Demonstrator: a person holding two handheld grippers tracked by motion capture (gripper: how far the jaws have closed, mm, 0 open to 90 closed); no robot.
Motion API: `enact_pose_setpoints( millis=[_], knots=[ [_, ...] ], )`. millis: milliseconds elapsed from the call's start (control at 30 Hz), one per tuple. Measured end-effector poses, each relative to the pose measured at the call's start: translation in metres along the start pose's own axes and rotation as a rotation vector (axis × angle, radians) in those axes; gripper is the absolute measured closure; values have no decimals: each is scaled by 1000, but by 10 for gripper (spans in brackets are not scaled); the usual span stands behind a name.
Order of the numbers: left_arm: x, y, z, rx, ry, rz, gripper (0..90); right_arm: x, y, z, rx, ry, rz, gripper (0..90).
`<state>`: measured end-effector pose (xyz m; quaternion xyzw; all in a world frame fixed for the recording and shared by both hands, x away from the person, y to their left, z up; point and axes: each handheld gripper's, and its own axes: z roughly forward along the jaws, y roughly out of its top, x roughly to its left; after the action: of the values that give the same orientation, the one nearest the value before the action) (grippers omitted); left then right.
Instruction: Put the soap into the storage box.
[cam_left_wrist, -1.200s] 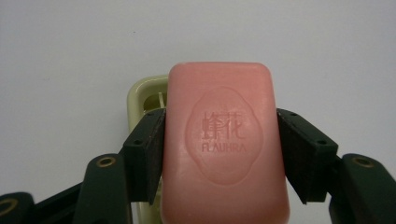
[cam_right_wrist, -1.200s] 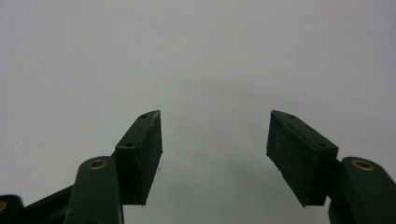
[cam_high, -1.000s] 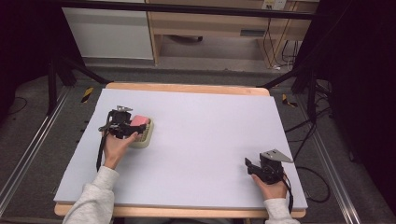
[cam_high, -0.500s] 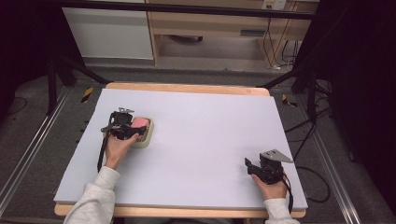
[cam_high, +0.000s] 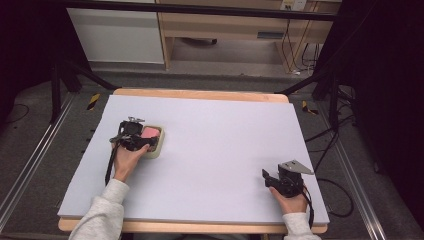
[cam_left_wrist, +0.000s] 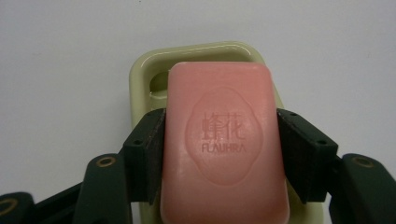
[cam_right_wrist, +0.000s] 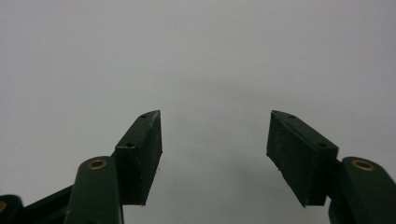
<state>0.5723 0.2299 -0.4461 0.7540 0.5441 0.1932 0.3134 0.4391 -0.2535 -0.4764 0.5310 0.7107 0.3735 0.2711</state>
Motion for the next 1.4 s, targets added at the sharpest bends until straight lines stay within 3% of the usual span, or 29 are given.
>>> enact_pose_setpoints(
  millis=[467,633,833,967,1233,1400],
  knots=[
    [-4,-2,2,-8,25,15,370,0,0,0,-5,-3,-3,350],
    [-2,0,-8,-68,11,-1,344,0,0,0,-5,-4,-3,345],
    [0,0,-19,-93,-17,2,285,-1,0,-1,-6,-5,1,340],
    [-1,-1,-29,-102,-37,26,253,-1,0,-1,-6,-7,2,329],
    [1,-13,-48,-137,-62,33,235,-2,0,-1,-2,-17,4,280],
    [5,-29,-56,-153,-76,45,217,-4,-1,-2,1,-25,16,251]
  ],
)
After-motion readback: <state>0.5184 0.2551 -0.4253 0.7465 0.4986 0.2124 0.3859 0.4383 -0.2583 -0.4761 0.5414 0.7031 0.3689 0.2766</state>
